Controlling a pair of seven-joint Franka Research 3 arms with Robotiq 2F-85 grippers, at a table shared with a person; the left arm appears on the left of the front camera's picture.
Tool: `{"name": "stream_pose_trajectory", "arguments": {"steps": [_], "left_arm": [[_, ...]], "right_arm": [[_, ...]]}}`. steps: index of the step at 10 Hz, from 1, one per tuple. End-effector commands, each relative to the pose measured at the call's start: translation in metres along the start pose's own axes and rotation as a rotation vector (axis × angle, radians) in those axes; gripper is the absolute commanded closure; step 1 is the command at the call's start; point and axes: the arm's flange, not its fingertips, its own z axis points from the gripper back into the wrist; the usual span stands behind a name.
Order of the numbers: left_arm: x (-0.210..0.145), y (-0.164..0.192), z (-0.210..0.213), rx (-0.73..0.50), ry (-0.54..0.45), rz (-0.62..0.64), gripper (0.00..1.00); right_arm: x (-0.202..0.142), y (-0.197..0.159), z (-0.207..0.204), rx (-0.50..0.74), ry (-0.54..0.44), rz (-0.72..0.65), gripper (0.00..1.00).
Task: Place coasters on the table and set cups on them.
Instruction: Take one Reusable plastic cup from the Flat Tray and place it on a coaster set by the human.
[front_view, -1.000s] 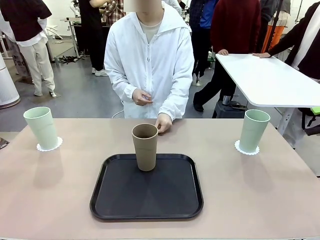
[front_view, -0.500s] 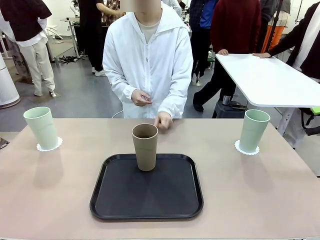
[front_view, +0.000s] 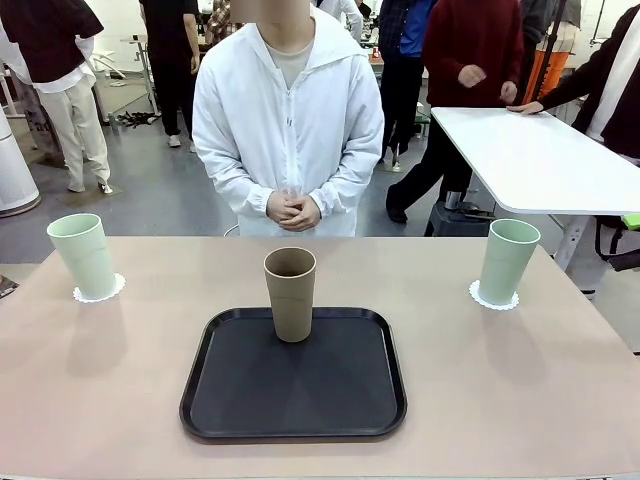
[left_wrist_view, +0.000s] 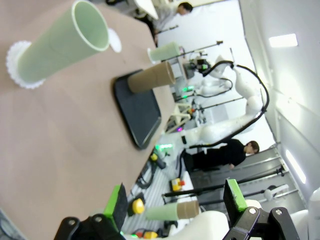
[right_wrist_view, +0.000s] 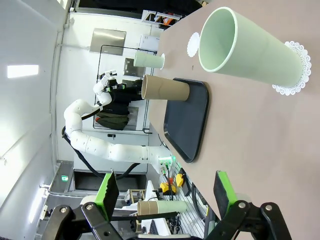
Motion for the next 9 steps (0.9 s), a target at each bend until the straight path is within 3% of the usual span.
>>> {"name": "stream_pose_trajectory", "arguments": {"steps": [1, 7, 9], "left_arm": [[0.0, -0.002, 0.001, 0.008, 0.0, 0.004, 0.0], [0.0, -0.002, 0.001, 0.008, 0.0, 0.004, 0.0], [0.0, -0.002, 0.001, 0.008, 0.0, 0.004, 0.0]], "right_arm": [[0.001, 0.001, 0.001, -0.003, -0.002, -0.005, 0.0], [0.0, 0.0, 0.0, 0.0, 0.0, 0.0, 0.0], [0.021, 0.055, -0.029, -0.079, 0.048, 0.155, 0.0]]}}
